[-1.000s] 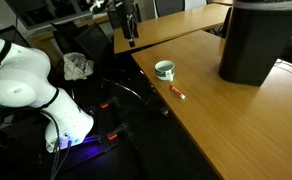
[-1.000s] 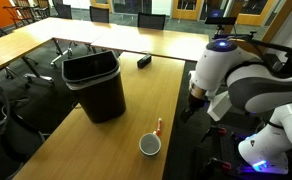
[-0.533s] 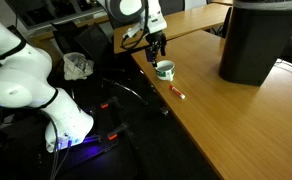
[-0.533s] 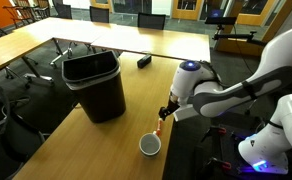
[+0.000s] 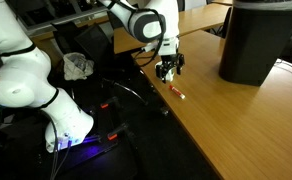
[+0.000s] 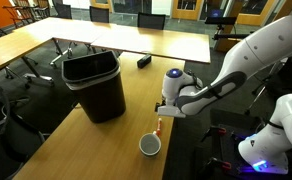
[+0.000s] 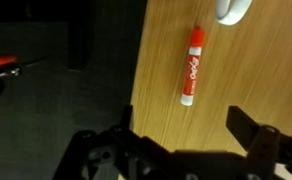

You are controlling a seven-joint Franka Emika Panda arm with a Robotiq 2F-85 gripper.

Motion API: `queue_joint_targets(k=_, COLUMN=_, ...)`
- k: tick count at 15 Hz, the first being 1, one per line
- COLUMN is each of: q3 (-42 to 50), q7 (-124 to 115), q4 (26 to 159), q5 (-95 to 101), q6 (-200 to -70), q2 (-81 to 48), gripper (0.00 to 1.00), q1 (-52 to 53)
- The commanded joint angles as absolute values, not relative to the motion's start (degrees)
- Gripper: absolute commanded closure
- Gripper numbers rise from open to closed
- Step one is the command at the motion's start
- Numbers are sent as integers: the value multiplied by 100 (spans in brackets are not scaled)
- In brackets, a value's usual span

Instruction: Pick up the marker and put it in the cup

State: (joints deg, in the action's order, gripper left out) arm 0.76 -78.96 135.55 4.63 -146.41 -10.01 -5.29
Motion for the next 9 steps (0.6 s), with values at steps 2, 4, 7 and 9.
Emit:
queue_joint_targets(k=2, q3=413, q7=-8145, q4=13033, q5=94, q6=-14533, q2=-1809, gripper=0, q1=-150)
queue_joint_targets(k=4, q3=490, q7=-8044, q4=12837, q5=32, q6=-14572, q2=-2108, gripper=4, q1=-39)
queue_joint_targets(k=7, q3=566, q7=-7907, q4=12553, q5=-62, q6=-14629, q2=-2446, gripper=12, q1=63)
queue_joint_targets(k=9, q3=580, q7=-7808, q4=12387, q5=-133, q6=-14619, q2=-2626, gripper=16, q1=84)
